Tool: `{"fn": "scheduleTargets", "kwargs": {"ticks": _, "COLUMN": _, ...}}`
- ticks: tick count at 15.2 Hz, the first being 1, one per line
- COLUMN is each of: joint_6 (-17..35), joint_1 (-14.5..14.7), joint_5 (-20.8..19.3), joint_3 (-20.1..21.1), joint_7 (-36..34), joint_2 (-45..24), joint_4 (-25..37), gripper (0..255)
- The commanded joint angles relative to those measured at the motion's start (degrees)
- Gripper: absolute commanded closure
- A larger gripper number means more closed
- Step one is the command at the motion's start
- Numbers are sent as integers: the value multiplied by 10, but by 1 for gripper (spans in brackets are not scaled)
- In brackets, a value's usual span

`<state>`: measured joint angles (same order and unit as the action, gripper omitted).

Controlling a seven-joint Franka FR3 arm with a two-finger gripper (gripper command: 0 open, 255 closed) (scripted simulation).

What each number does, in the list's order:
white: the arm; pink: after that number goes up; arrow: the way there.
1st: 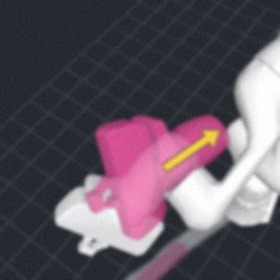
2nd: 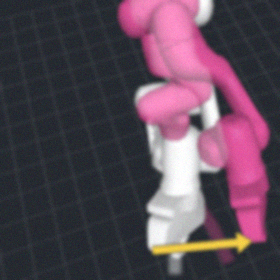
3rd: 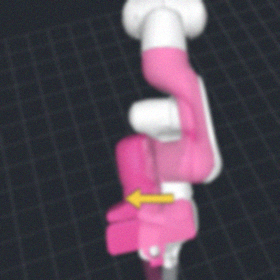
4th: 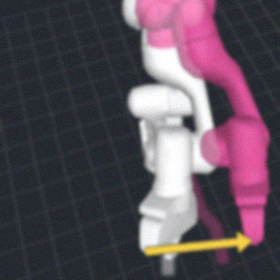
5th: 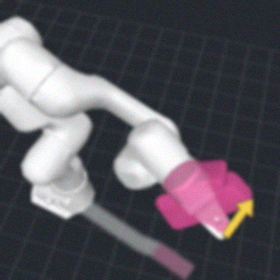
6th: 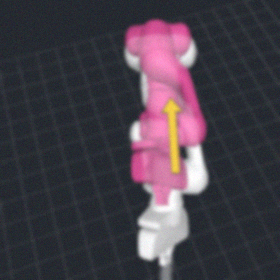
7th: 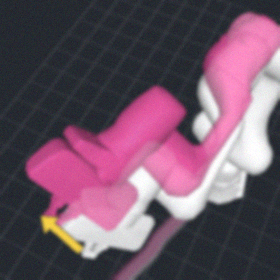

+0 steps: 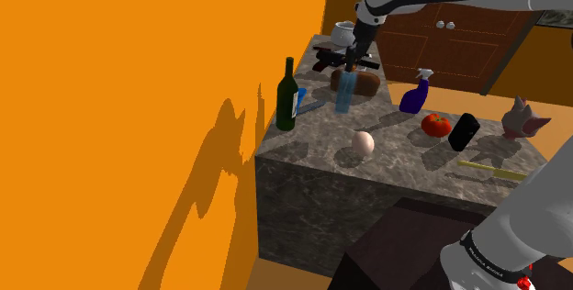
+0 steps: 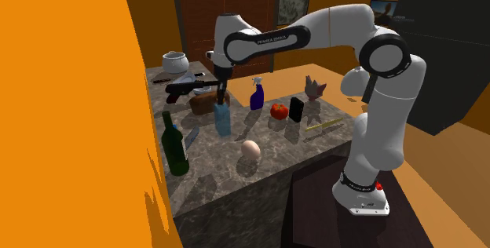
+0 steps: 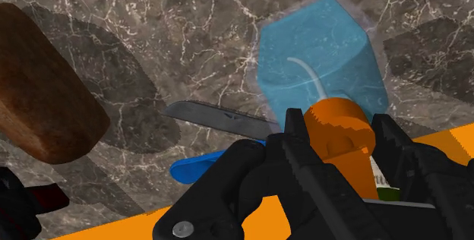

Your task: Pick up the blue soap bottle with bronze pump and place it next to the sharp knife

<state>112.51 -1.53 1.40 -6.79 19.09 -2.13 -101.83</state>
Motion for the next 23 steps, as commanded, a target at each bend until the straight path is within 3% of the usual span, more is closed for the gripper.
{"fn": "scheduleTargets", "kwargs": {"ticks": 1, "joint_6": -16, "joint_1": 0, "joint_5": 0, "joint_3": 0, "joint_7": 0, "joint_2": 1, "joint_4": 15, "gripper": 255}}
{"fn": "scheduleTargets", "kwargs": {"ticks": 23, "joint_6": -198, "joint_1": -3, "joint_5": 4, "joint_3": -2, "joint_7": 0, "joint_2": -34, "joint_4": 232, "gripper": 255}}
